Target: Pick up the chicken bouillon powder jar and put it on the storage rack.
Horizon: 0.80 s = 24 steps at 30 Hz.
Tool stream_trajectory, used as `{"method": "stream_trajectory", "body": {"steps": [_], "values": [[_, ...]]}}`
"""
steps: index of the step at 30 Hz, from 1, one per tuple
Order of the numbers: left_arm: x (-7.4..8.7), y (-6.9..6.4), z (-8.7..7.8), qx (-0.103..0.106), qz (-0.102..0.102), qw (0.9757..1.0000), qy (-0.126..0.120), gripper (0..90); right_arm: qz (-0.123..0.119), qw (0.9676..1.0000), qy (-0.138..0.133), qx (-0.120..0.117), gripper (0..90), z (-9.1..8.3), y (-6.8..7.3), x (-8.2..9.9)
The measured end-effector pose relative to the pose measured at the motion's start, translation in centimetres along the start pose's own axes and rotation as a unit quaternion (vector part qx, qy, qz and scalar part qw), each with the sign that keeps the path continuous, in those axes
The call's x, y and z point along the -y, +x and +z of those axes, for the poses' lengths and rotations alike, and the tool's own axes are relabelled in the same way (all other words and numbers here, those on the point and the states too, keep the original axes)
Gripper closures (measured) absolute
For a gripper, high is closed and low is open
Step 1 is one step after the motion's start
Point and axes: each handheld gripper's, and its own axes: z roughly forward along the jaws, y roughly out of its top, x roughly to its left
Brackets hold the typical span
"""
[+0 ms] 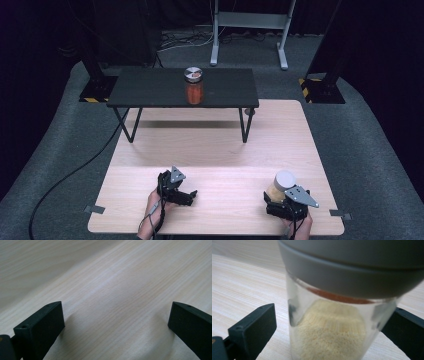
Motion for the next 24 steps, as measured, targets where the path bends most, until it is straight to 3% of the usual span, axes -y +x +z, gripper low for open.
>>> {"method": "stream_trajectory", "body": {"steps": [4,8,18,24], "values": [[0.0,0.0,0.0,0.000,0.000,1.0000,0.000,0.0,-0.004,0.9995,-0.020,0.024,0.0,-0.3,0.9,0.7],[0.0,0.0,0.0,-0.001,0.000,1.0000,0.000,0.0,-0.004,0.9994,-0.022,0.027,0.0,-0.4,1.0,0.8],[-0.2,-0.2,0.2,-0.006,-0.004,1.0000,0.000,0.0,-0.006,0.9967,-0.081,0.006,0.0,-1.8,-0.4,0.0],[-0.2,-0.2,0.2,-0.006,-0.005,1.0000,0.000,0.0,-0.008,0.9959,-0.090,0.000,0.0,-1.8,-0.6,-0.2]]}}
